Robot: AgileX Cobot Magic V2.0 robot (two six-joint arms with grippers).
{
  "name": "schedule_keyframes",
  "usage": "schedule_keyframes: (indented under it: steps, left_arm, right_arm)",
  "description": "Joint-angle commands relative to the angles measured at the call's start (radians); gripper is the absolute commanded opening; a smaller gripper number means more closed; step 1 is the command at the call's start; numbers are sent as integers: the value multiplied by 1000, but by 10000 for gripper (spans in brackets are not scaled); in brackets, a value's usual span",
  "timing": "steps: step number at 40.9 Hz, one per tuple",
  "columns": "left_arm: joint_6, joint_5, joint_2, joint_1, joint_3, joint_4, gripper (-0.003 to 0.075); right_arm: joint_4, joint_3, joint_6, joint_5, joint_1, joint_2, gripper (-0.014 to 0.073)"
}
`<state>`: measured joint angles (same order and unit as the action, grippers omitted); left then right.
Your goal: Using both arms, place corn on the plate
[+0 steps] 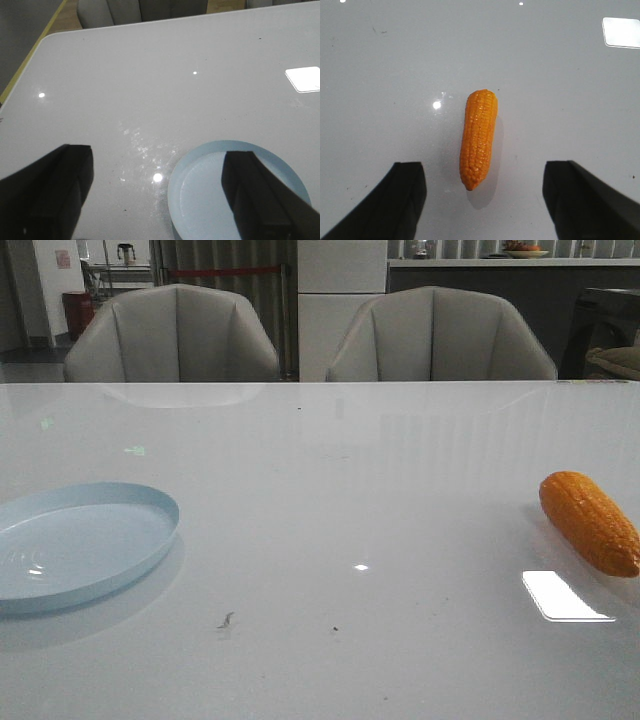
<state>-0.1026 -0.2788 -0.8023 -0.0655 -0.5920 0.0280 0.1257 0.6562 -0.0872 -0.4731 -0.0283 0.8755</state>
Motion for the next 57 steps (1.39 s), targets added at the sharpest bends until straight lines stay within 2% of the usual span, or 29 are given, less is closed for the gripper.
schedule_keyframes:
  steps: [1,16,25,39,57]
  left_arm:
    - [5,8,-34,-3,-82,-16,581]
    - [5,-327,-349,-3,-343,-16,581]
    - [5,-471,-578,-3,-519,-16,580]
    - [5,-525,-879,-3,-657,-16,579]
    - [5,-510,-1054,-3,-664,-16,579]
  right_arm:
    - [1,33,-12,76,0,-3,591]
    - [1,33,-12,75,0,-3,591]
    - [1,33,-12,75,0,-3,591]
    - [1,33,-12,75,0,-3,591]
    - [1,33,-12,74,0,-3,591]
